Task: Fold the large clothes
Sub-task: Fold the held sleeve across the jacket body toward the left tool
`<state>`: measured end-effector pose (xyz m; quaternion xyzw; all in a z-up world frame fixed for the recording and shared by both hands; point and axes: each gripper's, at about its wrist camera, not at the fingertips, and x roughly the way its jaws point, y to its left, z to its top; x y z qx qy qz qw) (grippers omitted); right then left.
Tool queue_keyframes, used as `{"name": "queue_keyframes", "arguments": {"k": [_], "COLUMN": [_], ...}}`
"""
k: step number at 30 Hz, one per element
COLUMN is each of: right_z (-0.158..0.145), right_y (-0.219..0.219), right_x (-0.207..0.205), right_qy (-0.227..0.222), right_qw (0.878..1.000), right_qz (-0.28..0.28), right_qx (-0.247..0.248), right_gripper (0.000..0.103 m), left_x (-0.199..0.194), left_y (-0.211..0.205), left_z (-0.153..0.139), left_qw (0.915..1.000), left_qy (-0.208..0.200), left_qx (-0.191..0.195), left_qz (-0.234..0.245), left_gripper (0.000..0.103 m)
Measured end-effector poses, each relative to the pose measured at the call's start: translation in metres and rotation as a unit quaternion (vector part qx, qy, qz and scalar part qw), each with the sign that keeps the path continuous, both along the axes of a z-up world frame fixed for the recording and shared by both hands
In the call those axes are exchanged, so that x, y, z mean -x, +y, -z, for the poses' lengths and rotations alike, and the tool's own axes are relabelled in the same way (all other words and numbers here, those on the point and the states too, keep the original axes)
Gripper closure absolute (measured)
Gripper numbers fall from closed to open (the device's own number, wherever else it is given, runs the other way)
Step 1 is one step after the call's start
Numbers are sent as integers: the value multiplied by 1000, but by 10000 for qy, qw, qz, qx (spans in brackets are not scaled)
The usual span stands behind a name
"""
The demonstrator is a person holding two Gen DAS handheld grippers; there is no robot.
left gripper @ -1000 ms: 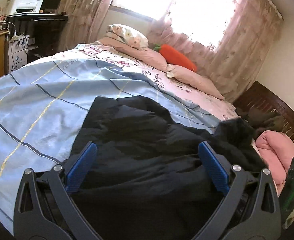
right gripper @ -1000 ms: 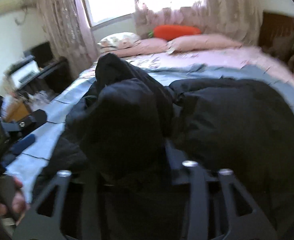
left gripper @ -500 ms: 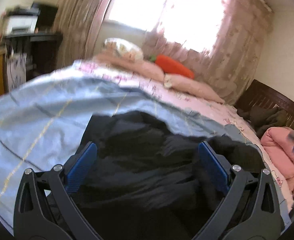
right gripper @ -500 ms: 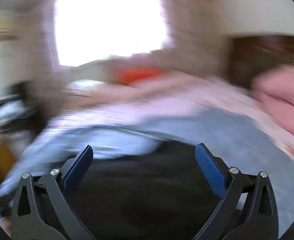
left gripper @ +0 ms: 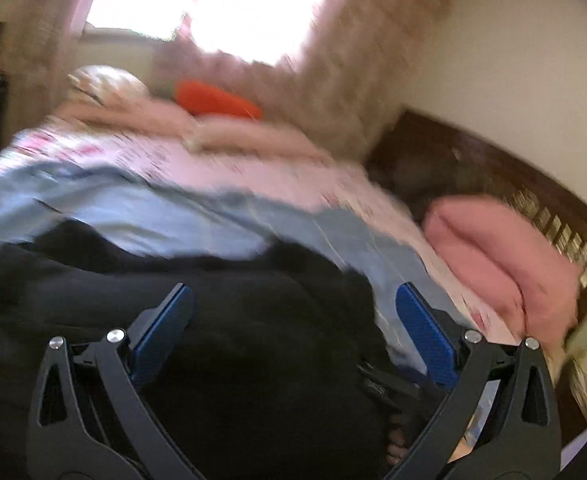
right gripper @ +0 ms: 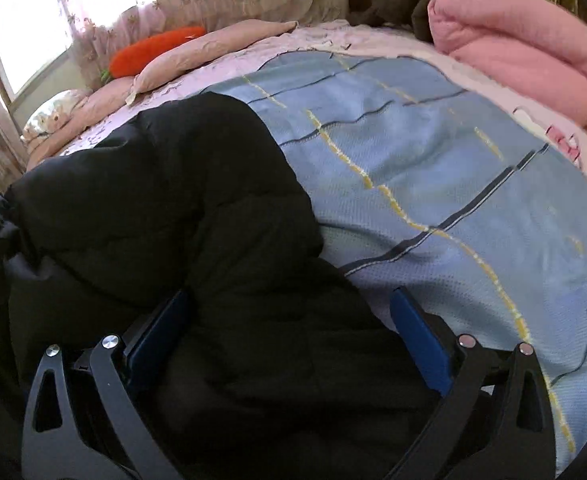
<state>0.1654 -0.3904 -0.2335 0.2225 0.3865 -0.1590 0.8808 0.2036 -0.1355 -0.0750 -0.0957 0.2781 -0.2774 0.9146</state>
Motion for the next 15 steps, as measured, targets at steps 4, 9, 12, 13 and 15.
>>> {"name": "queue_keyframes", "arguments": {"k": [4,9,12,13,15], "right_z": [4,1,2,3,3], "right_y": [-23,-18,-14,-14,-12], "right_x": [8,9,7,7,6], "right_qy": [-318,-438,-396,-382,-350], "right_qw": [9967,9961,9970,9972,9978], "right_qz": [-7,-112,-101,-102,-95], "right_qx": [-748,-761,-658,-633,-551], "right_gripper": [1,1,1,1,1], "left_x": [-39,-53,-58,-57,-56], "left_y": [-14,8,3,3,2], "left_z": [59,84,93,96,101], "left_qw": [9931,9960,9946,9946,9942], "left_qy": [237,359,403,406,426], "left_qx": [-1127,-775,-931,-920,-949], "left_qz": [-221,-251,-242,-249,-267], "left_gripper": [2,2,2,2,2]}}
